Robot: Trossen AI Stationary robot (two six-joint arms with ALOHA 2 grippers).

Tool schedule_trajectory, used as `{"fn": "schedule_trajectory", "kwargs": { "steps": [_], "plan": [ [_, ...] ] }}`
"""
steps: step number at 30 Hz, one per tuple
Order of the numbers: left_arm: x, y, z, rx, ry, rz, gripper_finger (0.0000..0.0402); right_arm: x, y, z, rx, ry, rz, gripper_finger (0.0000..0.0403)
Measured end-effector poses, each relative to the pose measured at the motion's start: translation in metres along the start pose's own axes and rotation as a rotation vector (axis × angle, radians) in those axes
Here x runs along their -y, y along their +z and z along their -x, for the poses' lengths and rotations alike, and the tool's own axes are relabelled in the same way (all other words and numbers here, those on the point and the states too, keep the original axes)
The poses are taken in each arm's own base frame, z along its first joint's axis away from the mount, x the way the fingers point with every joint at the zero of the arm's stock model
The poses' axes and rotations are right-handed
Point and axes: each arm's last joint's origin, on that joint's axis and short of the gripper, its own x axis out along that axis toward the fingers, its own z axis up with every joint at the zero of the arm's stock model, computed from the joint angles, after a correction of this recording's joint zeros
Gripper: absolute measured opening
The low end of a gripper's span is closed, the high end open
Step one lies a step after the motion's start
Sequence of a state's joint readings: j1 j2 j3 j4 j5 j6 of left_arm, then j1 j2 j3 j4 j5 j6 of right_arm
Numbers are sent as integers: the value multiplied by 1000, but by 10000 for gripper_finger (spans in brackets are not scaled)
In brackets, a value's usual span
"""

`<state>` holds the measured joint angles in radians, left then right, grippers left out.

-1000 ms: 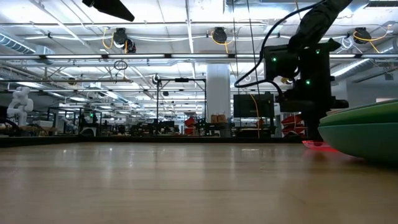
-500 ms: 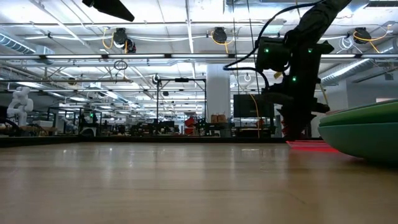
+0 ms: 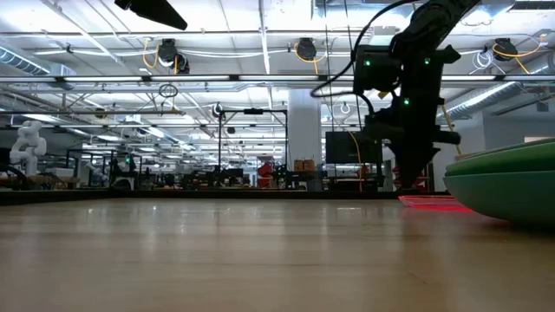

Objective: Stack plastic plates
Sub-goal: Stack the pink transparent plate on top of the blue transparent plate

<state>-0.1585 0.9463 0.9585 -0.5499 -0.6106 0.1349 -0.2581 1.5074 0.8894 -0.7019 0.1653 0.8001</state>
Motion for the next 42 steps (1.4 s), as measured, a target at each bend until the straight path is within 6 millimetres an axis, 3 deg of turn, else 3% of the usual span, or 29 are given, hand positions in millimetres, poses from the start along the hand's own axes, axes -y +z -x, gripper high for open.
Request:
{"fn": "schedule_trajectory", "kwargs": {
  "steps": [4, 9, 20, 25, 31, 35, 42],
  "plan": [
    [0, 0, 0, 0, 0, 0, 94, 9, -7, 1, -38, -114, -59, 0],
    [0, 0, 0, 0, 0, 0, 94, 7, -12, -7, -38, -114, -74, 0],
    [0, 0, 0, -1, 0, 1, 94, -17, -12, -29, 21, -36, -49, 0],
    [0, 0, 0, -1, 0, 2, 94, -36, -2, -33, 113, 133, -38, 0],
    [0, 0, 0, -1, 0, 1, 94, -53, 13, -25, 261, 346, -17, 0],
    [0, 0, 0, -1, 0, 1, 94, -60, 20, -16, 243, 433, 57, 0],
    [0, -1, 0, -7, -1, 0, 94, -39, 31, 16, 41, 256, 157, 0]
  ]
}}
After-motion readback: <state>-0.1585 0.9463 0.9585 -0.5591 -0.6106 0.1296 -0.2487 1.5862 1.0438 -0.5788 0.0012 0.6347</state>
